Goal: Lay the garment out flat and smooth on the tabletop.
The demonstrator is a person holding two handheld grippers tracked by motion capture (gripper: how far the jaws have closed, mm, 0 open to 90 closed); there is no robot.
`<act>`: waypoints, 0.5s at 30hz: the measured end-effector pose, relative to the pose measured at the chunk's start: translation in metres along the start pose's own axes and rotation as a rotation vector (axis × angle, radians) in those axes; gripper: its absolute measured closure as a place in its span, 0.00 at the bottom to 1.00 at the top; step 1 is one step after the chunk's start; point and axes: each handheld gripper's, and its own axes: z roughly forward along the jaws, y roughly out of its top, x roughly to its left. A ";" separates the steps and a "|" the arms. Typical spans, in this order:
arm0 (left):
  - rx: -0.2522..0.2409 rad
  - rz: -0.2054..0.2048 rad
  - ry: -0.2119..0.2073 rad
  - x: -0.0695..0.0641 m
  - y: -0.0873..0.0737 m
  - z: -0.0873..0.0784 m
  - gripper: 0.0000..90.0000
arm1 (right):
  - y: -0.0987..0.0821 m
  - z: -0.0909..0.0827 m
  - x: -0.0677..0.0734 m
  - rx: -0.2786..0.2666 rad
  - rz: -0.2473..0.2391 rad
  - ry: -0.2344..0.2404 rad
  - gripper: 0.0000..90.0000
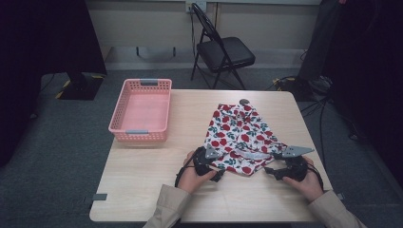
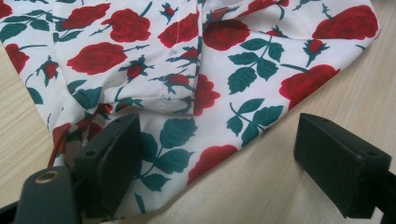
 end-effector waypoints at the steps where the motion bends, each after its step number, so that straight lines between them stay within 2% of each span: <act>1: 0.000 -0.001 0.000 0.000 0.000 0.000 0.17 | 0.001 0.000 0.000 0.004 -0.002 0.000 0.28; 8: 0.000 -0.001 0.000 0.000 0.000 0.000 0.17 | 0.016 -0.005 0.000 -0.023 -0.025 0.007 0.33; 15: 0.000 0.000 0.000 0.000 0.000 0.000 0.17 | 0.040 0.000 -0.009 -0.060 -0.025 0.005 0.42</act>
